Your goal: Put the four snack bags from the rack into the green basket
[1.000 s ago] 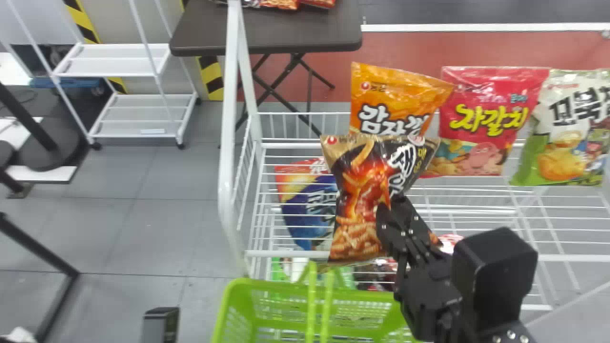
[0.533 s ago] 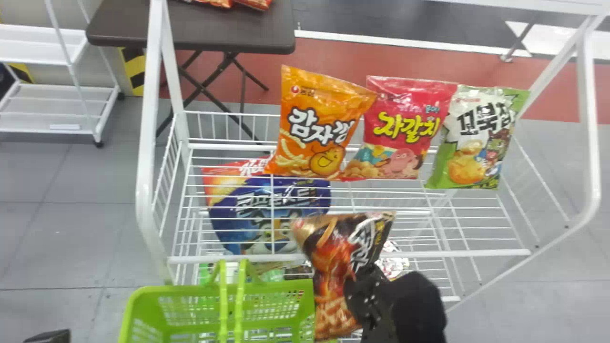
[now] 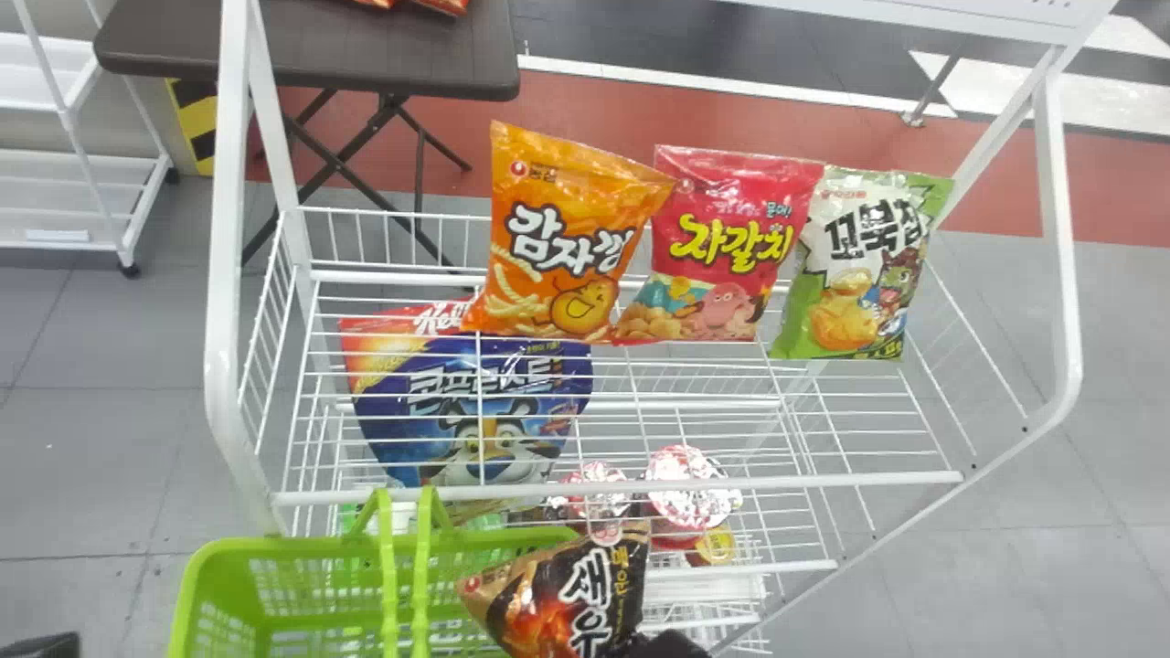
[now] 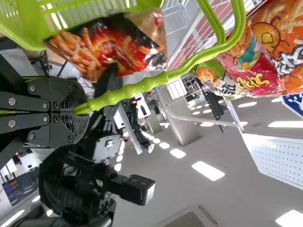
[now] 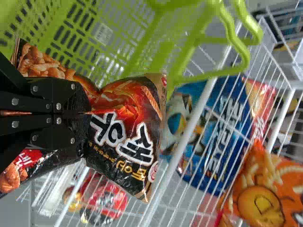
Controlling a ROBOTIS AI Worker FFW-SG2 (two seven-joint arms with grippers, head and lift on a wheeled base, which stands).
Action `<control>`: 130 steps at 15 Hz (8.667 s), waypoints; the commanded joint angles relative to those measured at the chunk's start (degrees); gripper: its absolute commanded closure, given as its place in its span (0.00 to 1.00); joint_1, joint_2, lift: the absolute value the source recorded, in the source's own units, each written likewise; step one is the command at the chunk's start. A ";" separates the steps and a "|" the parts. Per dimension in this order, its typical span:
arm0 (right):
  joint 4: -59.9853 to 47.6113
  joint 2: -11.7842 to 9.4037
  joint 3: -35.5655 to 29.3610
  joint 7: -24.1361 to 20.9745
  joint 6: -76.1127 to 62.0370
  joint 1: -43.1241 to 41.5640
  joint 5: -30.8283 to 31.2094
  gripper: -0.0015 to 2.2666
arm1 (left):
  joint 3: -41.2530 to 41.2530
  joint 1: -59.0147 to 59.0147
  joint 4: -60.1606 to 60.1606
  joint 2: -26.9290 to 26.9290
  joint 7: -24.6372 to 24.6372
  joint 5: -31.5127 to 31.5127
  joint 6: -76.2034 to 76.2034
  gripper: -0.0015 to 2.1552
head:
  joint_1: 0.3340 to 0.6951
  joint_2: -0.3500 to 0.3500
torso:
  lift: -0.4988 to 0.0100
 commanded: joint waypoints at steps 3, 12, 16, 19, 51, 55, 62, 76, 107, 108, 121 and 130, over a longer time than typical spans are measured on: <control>0.03 -0.38 6.43 0.13 -0.81 -1.82 -0.50 0.91 | -0.75 -0.04 0.01 0.01 0.08 -0.60 0.00 0.77 | 1.00 0.42 | 0.96; 7.59 1.02 4.76 -0.58 -4.15 -5.33 -4.46 0.00 | -1.46 0.39 -0.34 -0.08 -0.18 -1.13 0.00 0.77 | 1.00 0.65 | 0.96; 7.85 1.02 1.42 -0.58 -13.12 -4.72 -2.26 0.03 | -1.63 0.66 -0.43 -0.08 -0.36 -1.22 -0.18 0.77 | 1.00 0.52 | 0.96; 11.54 2.08 -0.87 -5.15 -25.25 -7.09 -0.59 0.03 | -2.25 1.10 -0.60 -0.08 -0.27 -1.31 -1.23 0.77 | 1.00 0.45 | 0.96; 28.68 15.79 -9.13 -2.25 -36.85 -31.09 -4.55 0.98 | -4.71 0.57 -0.60 1.06 0.26 -3.85 -1.05 0.77 | 1.00 0.37 | 0.96; 12.95 13.50 -9.83 -0.93 -24.19 -20.01 -2.09 0.98 | -4.71 0.04 -0.43 0.89 0.70 -4.38 -1.05 0.77 | 1.00 0.32 | 0.96; -4.54 7.09 -12.47 0.48 1.29 -4.81 -0.42 0.98 | -3.57 -0.04 0.19 0.54 1.23 -4.29 -1.05 0.77 | 1.00 0.13 | 0.96; 4.69 7.88 -4.21 3.38 8.50 -6.83 -11.84 0.97 | -3.92 1.01 0.28 -0.26 1.49 -4.29 -3.16 0.77 | 1.00 0.28 | 0.96; 33.08 13.68 -29.25 -3.30 -27.36 -35.74 -14.74 0.04 | -6.11 1.45 -0.87 0.36 1.75 -5.88 -2.11 0.77 | 1.00 0.00 | 0.96; 34.13 13.50 -30.40 -2.60 -25.60 -36.89 -15.97 0.04 | -6.20 1.36 -0.87 0.36 1.58 -5.88 -1.93 0.77 | 1.00 0.00 | 0.96; 40.11 13.24 -32.86 13.49 -23.14 -43.48 -20.19 0.98 | -6.03 0.92 -0.25 0.45 1.93 -5.88 -1.58 0.77 | 1.00 0.00 | 0.96; 10.22 13.68 -37.52 13.31 -14.35 -19.84 -24.94 0.98 | -6.20 0.75 -0.78 0.45 2.02 -5.88 -1.23 0.77 | 1.00 0.00 | 0.96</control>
